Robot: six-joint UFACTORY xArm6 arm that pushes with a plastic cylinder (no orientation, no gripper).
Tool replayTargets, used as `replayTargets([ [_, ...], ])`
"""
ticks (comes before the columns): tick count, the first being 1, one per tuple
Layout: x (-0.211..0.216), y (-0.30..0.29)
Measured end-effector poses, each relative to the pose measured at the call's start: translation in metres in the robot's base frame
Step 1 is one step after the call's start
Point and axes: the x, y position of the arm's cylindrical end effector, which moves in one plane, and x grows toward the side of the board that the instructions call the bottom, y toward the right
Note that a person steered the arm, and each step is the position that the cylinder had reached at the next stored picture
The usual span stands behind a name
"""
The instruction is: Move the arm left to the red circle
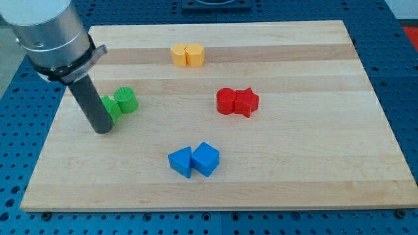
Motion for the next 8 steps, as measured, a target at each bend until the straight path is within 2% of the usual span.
replayTargets([
  [1, 0.001, 0.007],
  [2, 0.037, 0.010],
  [4, 0.059, 0.030],
  [6, 0.059, 0.028],
  [7, 0.042, 0.027],
  [8, 0.004, 0.027],
])
